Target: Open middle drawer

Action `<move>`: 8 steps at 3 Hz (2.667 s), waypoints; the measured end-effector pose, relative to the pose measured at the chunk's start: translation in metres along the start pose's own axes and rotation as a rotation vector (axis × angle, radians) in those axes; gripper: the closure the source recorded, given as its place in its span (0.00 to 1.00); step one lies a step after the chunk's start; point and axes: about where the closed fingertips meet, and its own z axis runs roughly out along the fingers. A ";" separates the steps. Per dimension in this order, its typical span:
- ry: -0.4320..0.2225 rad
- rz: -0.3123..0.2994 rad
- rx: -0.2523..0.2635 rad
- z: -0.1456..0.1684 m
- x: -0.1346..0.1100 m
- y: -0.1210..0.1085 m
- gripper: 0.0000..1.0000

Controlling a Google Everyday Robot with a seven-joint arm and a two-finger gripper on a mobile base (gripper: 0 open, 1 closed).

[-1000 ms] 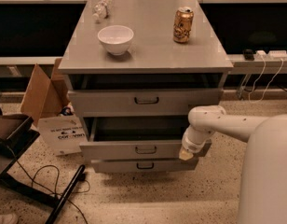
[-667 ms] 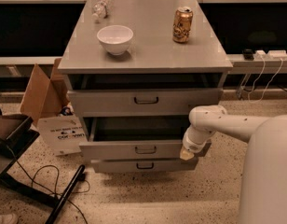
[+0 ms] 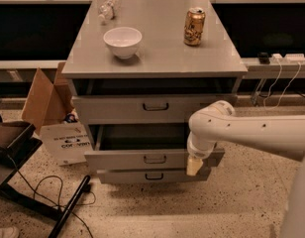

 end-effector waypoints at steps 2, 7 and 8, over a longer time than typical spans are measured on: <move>-0.008 0.029 -0.036 0.058 -0.003 -0.019 0.00; 0.132 0.057 -0.114 0.081 0.034 0.003 0.78; 0.132 0.057 -0.114 0.081 0.034 0.001 0.99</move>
Offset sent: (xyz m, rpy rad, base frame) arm 0.0347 0.0116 -0.1347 0.0582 0.1379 -0.0329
